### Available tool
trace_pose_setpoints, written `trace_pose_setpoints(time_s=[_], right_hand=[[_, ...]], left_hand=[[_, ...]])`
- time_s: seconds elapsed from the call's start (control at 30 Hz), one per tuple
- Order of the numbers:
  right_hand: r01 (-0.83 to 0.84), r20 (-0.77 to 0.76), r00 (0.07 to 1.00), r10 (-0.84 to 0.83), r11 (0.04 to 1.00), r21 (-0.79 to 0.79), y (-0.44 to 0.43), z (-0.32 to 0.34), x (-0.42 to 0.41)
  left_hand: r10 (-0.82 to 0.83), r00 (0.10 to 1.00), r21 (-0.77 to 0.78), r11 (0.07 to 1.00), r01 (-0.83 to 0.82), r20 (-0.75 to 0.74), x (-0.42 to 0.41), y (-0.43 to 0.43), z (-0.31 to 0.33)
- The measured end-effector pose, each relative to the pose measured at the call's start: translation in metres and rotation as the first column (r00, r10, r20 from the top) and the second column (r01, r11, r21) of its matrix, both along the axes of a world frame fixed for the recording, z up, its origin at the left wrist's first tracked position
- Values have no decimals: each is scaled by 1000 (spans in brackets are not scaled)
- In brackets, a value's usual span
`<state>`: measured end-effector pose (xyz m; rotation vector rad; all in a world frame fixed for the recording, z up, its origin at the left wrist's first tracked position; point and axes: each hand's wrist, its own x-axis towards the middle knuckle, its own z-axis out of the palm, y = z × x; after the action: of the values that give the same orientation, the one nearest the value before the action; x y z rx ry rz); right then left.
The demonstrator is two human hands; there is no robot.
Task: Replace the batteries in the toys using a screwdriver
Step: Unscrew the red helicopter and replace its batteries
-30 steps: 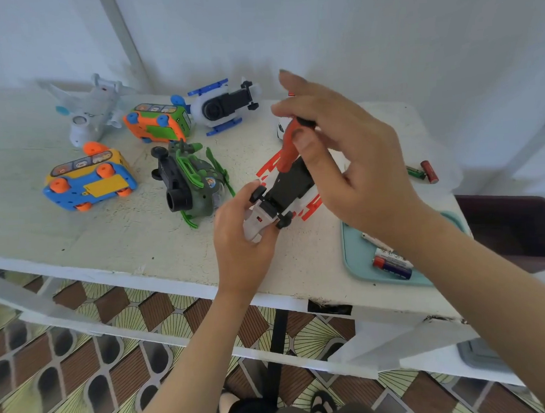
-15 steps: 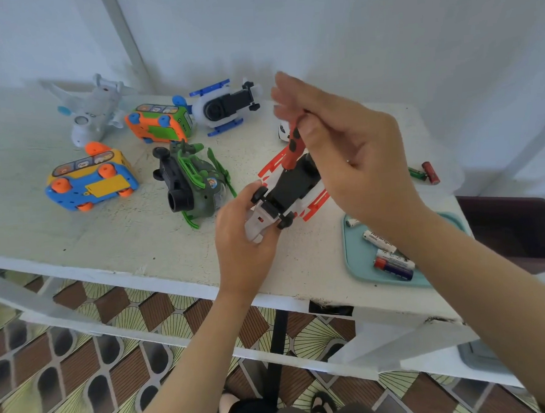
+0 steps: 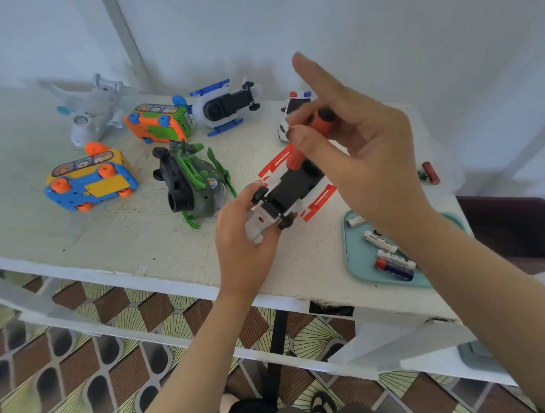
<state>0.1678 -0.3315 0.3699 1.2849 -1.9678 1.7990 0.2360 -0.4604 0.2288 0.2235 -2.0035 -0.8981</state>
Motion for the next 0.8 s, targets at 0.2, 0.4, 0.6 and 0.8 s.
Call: trace_pose_setpoints(time_s=[0.2, 0.4, 0.6, 0.8], right_hand=[[48, -100, 994, -34, 988, 144, 0, -2, -2], [-4, 75, 997, 5, 1000, -14, -4, 2, 6], [130, -63, 989, -132, 991, -33, -7, -5, -5], [-201, 223, 950, 219, 975, -98, -1, 11, -1]], left_hand=[[6, 1000, 4, 1000, -6, 0, 0, 0, 0], [0, 1000, 2, 1000, 0, -5, 0, 0, -1], [-6, 1000, 4, 1000, 6, -8, 0, 0, -1], [-5, 1000, -3, 1000, 5, -15, -1, 0, -2]])
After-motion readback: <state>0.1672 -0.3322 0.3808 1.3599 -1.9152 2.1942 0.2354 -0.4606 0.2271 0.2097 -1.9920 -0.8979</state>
